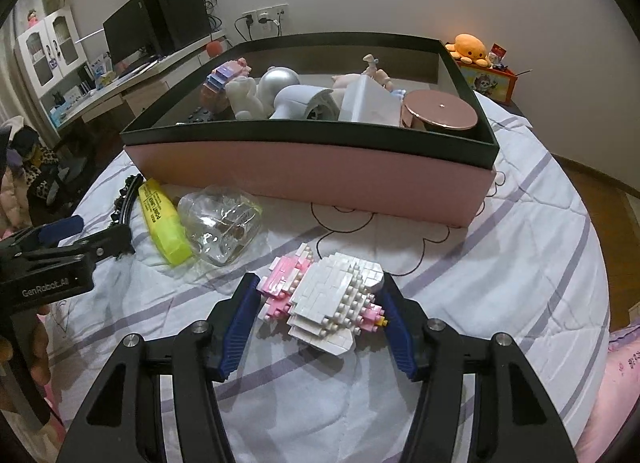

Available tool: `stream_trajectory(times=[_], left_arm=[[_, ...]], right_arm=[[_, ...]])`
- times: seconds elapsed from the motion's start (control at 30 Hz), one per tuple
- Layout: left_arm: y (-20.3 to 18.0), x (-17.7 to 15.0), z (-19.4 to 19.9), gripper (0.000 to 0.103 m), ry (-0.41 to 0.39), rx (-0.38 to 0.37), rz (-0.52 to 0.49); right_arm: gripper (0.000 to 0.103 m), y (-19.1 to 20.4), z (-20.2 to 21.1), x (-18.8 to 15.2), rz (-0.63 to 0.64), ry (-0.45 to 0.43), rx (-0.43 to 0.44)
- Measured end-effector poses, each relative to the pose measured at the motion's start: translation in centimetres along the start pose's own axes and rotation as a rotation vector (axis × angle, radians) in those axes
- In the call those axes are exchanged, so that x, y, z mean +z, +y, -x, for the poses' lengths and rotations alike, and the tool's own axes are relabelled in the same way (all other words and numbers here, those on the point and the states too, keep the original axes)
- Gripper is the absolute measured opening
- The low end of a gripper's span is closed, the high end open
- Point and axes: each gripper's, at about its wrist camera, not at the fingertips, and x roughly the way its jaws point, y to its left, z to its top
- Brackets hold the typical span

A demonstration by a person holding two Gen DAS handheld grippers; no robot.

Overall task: Organize rigid objects
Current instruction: 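Grasp the block figure with the right tool while the left tool grasps the black hair clip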

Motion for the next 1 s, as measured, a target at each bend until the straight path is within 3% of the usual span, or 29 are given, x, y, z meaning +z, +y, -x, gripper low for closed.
stream_trajectory(times=[0.1, 0.17, 0.27, 0.3, 0.33, 0.7, 1.0], left_arm=[[-0.6, 0.1, -1.1, 0.095, 0.020, 0.005, -0.007], [-0.6, 0.0, -1.0, 0.082, -0.003, -0.004, -0.008], [-0.1, 0.1, -0.4, 0.051, -0.012, -0.038, -0.018], [0.1, 0.1, -0.2, 0.032, -0.013, -0.050, -0.016], [0.4, 0.1, -0.1, 0.029, -0.004, -0.066, -0.017], [1.8, -2.1, 2.3, 0.024, -0.018, -0.185, -0.055], [-0.9, -5.7, 5.0, 0.024, 0.000, -0.213, -0.198]], right_arm=[[0.060, -0.1, 0.0, 0.0, -0.004, -0.001, 0.004], [0.060, -0.1, 0.0, 0.0, -0.007, -0.002, 0.008], [0.060, -0.1, 0.0, 0.0, -0.007, -0.004, 0.009], [0.060, -0.2, 0.0, 0.0, -0.008, -0.005, 0.008], [0.060, -0.1, -0.1, 0.0, -0.007, -0.005, 0.007], [0.060, -0.1, 1.2, -1.4, 0.006, -0.029, 0.025], [0.060, 0.6, 3.0, -3.7, 0.022, -0.001, 0.048]])
